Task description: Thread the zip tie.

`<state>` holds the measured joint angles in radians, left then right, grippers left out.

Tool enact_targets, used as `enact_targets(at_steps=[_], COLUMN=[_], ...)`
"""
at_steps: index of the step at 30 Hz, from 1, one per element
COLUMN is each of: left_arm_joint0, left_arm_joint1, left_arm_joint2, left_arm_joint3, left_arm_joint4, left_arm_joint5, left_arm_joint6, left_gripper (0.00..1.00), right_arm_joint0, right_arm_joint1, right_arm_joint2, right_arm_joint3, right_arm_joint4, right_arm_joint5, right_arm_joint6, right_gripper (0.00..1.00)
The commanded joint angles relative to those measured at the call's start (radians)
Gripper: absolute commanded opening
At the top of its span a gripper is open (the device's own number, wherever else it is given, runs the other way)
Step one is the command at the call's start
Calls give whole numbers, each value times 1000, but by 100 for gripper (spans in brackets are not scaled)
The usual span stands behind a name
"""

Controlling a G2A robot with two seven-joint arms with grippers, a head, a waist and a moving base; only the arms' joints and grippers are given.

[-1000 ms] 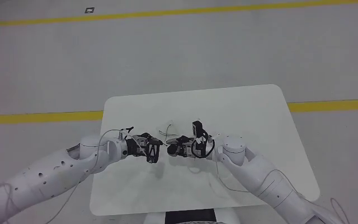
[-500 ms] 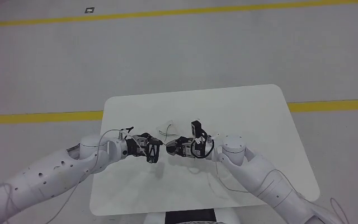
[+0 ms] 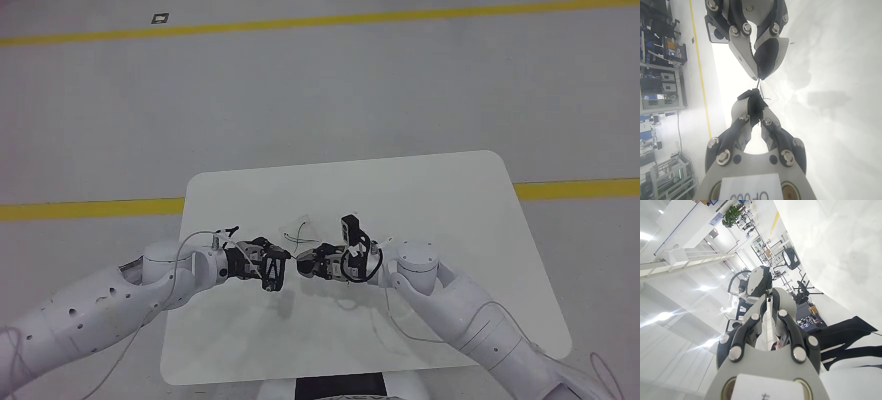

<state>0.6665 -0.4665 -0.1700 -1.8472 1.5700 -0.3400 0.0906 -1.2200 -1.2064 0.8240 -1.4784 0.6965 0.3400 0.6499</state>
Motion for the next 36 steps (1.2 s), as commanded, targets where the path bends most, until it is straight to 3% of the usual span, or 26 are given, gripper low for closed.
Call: enact_targets(at_steps=[1,3,13,14,16,30,34,36], left_arm_joint0=[0,0,0,0,0,5,13,20], left_arm_joint1=[0,0,0,0,0,0,14,25], left_arm_joint2=[0,0,0,0,0,-8,-21,-3], left_arm_joint3=[0,0,0,0,0,10,59,86], left_arm_joint4=[0,0,0,0,0,-11,-109,-173], left_arm_joint5=[0,0,0,0,0,7,0,0], left_arm_joint6=[0,0,0,0,0,3,122,183], left_gripper=[0,0,0,14,100,100,100,100], right_arm_joint0=[0,1,6,6,6,-30,-38,-41], right_arm_joint1=[0,0,2,2,3,23,29,33], right_arm_joint2=[0,0,-2,-1,1,62,68,68], right_arm_joint3=[0,1,8,8,8,-21,-40,-51], right_arm_joint4=[0,0,-3,-4,-7,-63,-112,-155], right_arm_joint5=[0,0,0,0,0,-1,-10,-17], right_arm_joint6=[1,1,-1,-1,-5,8,11,16], right_gripper=[7,0,0,0,0,0,0,0])
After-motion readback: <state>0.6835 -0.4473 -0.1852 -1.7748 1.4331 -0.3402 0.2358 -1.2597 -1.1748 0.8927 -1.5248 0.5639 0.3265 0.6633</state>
